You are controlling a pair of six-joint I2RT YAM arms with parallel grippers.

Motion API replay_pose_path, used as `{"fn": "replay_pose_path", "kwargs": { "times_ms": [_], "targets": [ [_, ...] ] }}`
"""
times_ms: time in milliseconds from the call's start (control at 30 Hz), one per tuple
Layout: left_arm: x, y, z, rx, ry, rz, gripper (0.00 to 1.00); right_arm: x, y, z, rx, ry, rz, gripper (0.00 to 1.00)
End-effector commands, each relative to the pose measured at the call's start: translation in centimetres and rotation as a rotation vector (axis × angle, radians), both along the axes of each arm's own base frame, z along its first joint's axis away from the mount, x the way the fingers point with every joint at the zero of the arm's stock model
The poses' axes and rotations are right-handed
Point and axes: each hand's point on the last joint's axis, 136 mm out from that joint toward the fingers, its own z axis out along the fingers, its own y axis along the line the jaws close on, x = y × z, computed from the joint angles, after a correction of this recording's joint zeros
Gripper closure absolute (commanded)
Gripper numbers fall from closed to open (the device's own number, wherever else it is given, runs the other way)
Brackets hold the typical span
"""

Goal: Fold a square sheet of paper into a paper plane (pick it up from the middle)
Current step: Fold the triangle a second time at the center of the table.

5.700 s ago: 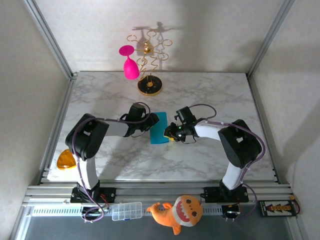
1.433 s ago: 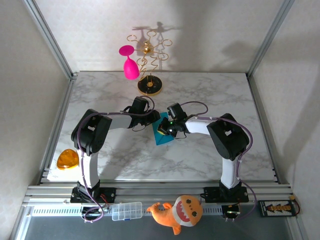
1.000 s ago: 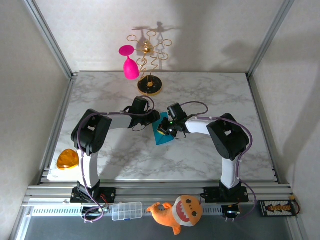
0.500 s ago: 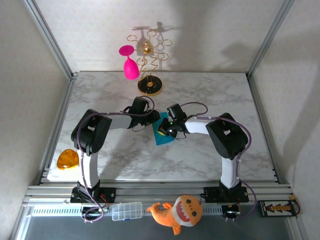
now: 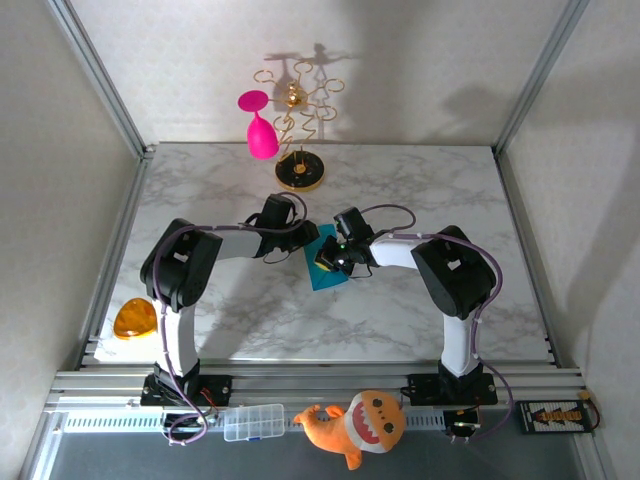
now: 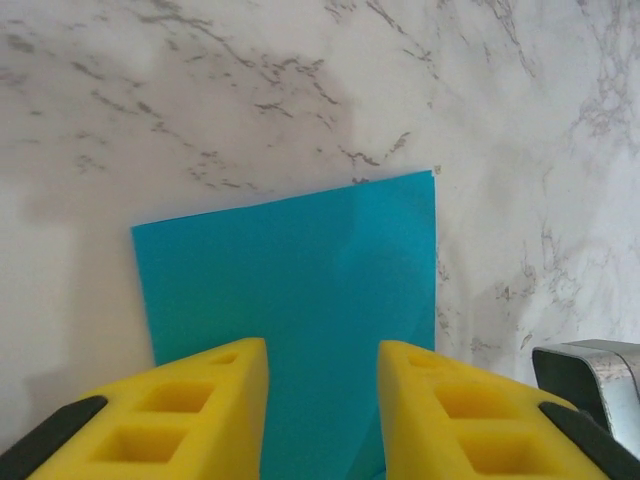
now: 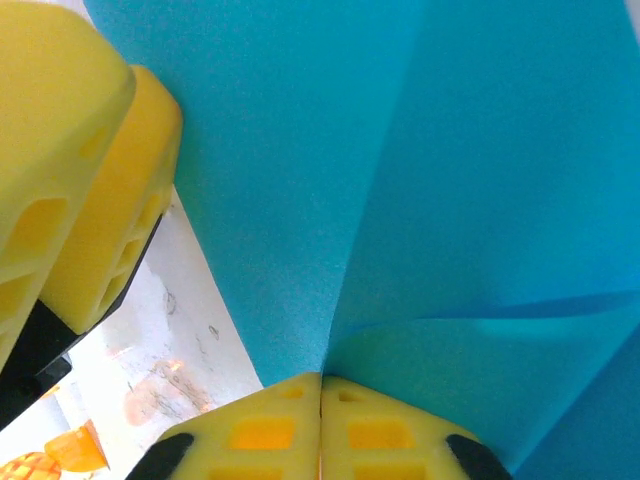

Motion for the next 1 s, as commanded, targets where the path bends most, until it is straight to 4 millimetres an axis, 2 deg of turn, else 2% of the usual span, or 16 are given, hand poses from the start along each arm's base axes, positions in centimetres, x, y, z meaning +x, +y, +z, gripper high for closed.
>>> {"fn": "replay_pose_path", "kwargs": {
  "times_ms": [0,167,333,433,600,967],
  "targets": [
    [0.9,3.9,0.9,0.006,0.009,0.116,0.66,-0.7,-0.4,-2.0,-0.039,0.044,-0.016,0.86],
    [2.5,8.2,3.6,-0.003,-0.041,0.221,0.61,-1.1,-0.4,-2.3,-0.030,0.065,-0.013,0.75],
    [1.8,10.5,4.4,0.014,-0.044,0.256,0.59,-1.0,-0.5,-2.2,-0.024,0.061,-0.018,0.65],
    [1.0,10.5,4.8,-0.002,-0.043,0.256,0.58,-0.9,-0.8,-2.2,-0.026,0.057,-0.023,0.60],
    [-0.7,10.0,4.9,-0.040,-0.028,0.238,0.57,-1.0,-0.9,-2.0,-0.031,0.047,-0.013,0.58],
    [-4.0,6.7,4.4,-0.087,0.024,0.151,0.59,-1.3,-1.5,-2.4,-0.060,0.038,0.003,0.65]
  ]
}}
